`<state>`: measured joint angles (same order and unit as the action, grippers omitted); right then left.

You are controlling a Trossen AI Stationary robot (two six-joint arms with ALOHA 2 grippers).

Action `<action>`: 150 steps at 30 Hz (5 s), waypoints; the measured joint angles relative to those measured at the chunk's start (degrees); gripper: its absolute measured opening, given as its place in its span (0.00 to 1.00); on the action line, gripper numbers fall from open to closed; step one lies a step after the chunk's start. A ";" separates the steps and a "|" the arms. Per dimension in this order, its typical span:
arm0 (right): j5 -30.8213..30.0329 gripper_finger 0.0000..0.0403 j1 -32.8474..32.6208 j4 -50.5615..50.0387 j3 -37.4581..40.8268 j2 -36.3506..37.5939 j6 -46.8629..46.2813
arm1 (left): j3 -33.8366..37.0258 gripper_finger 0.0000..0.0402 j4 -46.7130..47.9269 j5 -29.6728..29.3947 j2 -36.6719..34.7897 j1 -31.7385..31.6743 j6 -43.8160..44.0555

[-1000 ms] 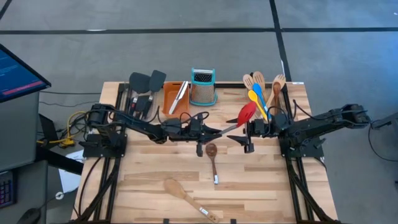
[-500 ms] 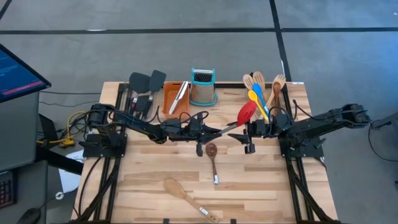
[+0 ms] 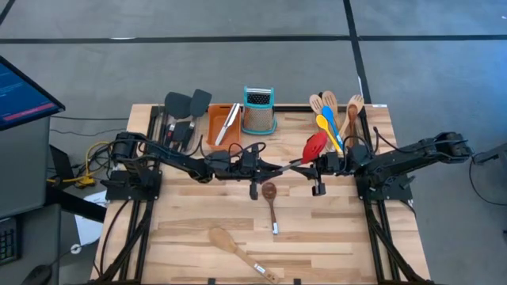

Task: Pick & Place Kitchen Items
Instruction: Put the red spoon into the right transparent bin

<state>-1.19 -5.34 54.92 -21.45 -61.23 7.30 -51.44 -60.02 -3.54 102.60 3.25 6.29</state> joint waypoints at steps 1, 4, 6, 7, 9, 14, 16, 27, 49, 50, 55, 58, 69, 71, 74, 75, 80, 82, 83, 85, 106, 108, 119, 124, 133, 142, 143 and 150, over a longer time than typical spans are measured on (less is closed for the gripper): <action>0.11 0.11 0.00 0.00 0.00 0.00 -0.08 | 0.00 0.02 0.04 -0.02 -0.02 0.02 0.02; 0.09 0.11 0.00 0.00 0.00 0.00 -0.08 | 0.00 0.02 0.10 -0.04 -0.02 0.02 0.02; 0.09 0.11 0.00 0.00 0.00 0.00 -0.08 | 0.00 0.02 0.14 -0.05 -0.02 0.00 0.04; 0.07 0.11 0.00 0.00 0.00 0.02 -0.05 | 0.00 0.02 0.15 -0.06 -0.02 0.00 0.04; 0.07 0.11 0.00 0.00 0.00 0.00 -0.05 | 0.00 0.03 0.19 -0.09 -0.02 0.00 0.06; -0.20 0.11 0.00 0.00 0.00 0.00 0.17 | 0.00 0.09 0.21 -0.64 -0.02 0.00 0.21; -0.20 0.11 0.00 0.00 0.00 0.00 0.30 | 0.00 0.14 0.19 -0.97 -0.02 0.00 0.24; -0.20 0.11 0.00 0.00 0.00 0.00 0.34 | 0.00 0.42 0.42 -1.02 -0.02 0.00 0.34; -0.53 0.11 0.18 -1.27 0.00 0.02 0.14 | 0.00 0.55 0.67 -0.93 -0.02 0.00 0.21; -0.87 0.11 0.20 -1.27 0.00 0.02 0.14 | 0.00 0.54 0.67 -0.93 -0.02 0.00 0.21; -7.53 0.11 -0.25 -4.95 -0.02 1.71 -0.05 | 0.00 0.55 0.94 -1.08 -0.02 0.00 0.19; -15.65 0.11 -0.95 -11.24 -0.02 4.92 0.17 | 0.02 0.54 1.10 -0.99 -0.02 -0.06 0.23; -50.41 0.11 -10.68 -23.27 -0.02 14.91 6.12 | 0.02 0.53 1.22 -0.78 -0.02 0.00 0.21; -56.18 0.11 -12.08 -23.57 -0.02 15.98 7.55 | 0.02 0.53 1.24 -0.76 -0.02 0.00 0.20; -60.25 0.11 -12.41 -23.06 -0.02 18.42 8.73 | 0.02 0.53 1.25 -0.78 -0.02 0.00 0.20; -60.85 0.11 -12.24 -23.02 -0.02 19.44 8.73 | 0.02 0.53 1.26 -0.78 -0.02 0.00 0.19; -66.51 0.11 -10.12 -23.19 -0.02 23.99 11.11 | 0.02 0.53 1.26 -0.95 -0.02 0.00 0.19; -70.76 0.11 -9.29 -23.21 -0.02 25.46 12.88 | 0.02 0.53 1.28 -0.98 -0.02 0.00 0.19; -72.95 0.11 -8.94 -23.21 -0.02 26.13 14.01 | 0.02 0.53 1.28 -0.96 -0.02 0.00 0.19; -77.08 0.11 -8.46 -23.19 -0.02 27.41 16.36 | 0.02 0.53 1.29 -0.96 -0.02 0.00 0.19; -88.85 0.11 -17.00 -22.68 -5.58 37.77 26.15 | 0.02 0.53 1.28 -0.93 -0.02 -0.22 0.19; -88.85 0.11 -17.53 -22.76 -5.57 37.77 26.13 | 0.02 0.53 1.31 -0.93 -0.02 -0.20 0.19; -88.83 0.11 -16.85 -31.17 -5.53 37.77 17.81 | 0.02 0.53 1.35 -0.91 -0.02 -0.22 0.21; -88.82 0.11 -16.64 -40.15 -5.49 37.75 9.66 | 0.02 0.53 1.52 -0.89 -0.02 -0.20 0.21; -75.97 0.11 -17.25 -42.24 -5.49 37.77 8.78 | 0.02 0.53 1.53 -0.89 -0.02 -0.22 0.21; -61.67 0.11 -16.12 -42.26 -5.49 32.29 1.15 | 0.02 0.53 1.52 -0.89 -0.02 -0.33 0.20; -61.64 0.11 -15.35 -40.92 -5.49 31.48 2.13 | 0.02 0.53 1.52 -0.89 -0.02 -0.33 0.21; -49.61 0.11 -5.19 -39.77 -11.44 25.27 3.50 | 0.02 0.53 1.55 -0.89 -0.02 -0.33 0.21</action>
<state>-50.80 -10.54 15.14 -32.89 -35.97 10.80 -51.42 -58.48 -4.43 102.59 2.92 6.50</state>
